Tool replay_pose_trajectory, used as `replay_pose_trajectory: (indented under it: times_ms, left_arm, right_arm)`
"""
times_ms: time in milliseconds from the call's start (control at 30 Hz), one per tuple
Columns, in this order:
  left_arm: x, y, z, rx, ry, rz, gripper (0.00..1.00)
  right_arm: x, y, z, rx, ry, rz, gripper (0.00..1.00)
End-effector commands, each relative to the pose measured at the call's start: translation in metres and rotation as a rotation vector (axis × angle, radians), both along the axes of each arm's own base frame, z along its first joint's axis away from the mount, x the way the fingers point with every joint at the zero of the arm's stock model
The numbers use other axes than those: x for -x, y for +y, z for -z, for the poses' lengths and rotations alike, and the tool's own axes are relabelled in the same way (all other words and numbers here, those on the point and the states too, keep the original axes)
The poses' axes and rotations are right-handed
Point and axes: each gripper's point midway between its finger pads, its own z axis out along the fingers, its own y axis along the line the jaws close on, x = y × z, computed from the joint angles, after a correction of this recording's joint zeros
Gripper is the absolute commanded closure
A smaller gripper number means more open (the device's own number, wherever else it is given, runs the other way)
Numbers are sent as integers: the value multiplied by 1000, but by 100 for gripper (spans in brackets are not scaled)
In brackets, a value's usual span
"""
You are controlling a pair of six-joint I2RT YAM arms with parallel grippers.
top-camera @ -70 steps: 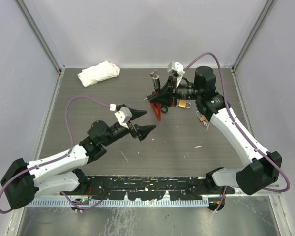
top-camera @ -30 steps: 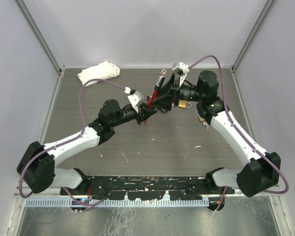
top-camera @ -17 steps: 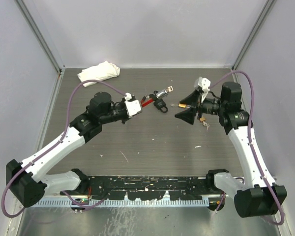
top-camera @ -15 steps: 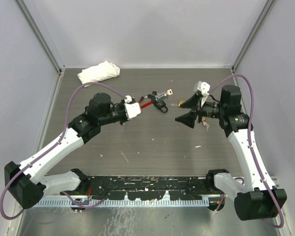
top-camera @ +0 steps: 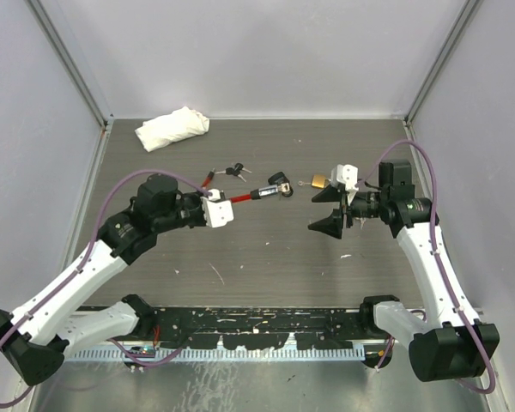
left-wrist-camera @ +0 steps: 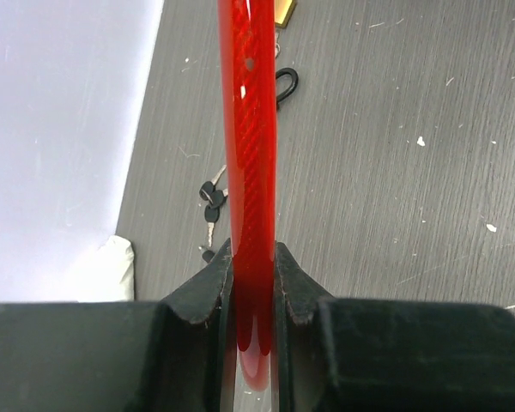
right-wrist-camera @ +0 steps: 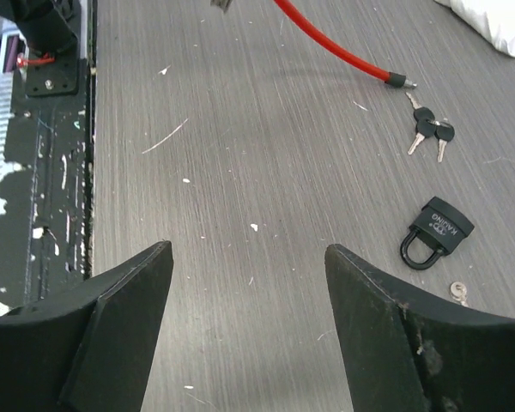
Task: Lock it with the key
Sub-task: Adjust the key in the lock.
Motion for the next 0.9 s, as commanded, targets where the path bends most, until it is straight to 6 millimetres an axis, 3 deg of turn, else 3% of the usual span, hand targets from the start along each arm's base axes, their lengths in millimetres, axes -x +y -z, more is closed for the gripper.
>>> replay_pose_trajectory:
  times_ms: [0,867]
  left_arm:
    - [5,4,-23,47,-99,17,100]
    - [20,-1,0,107,-8,47,100]
  right_arm:
    - [9,2,-13,10,-213,-114,23]
    - [9,2,4,41,-233,-157,20]
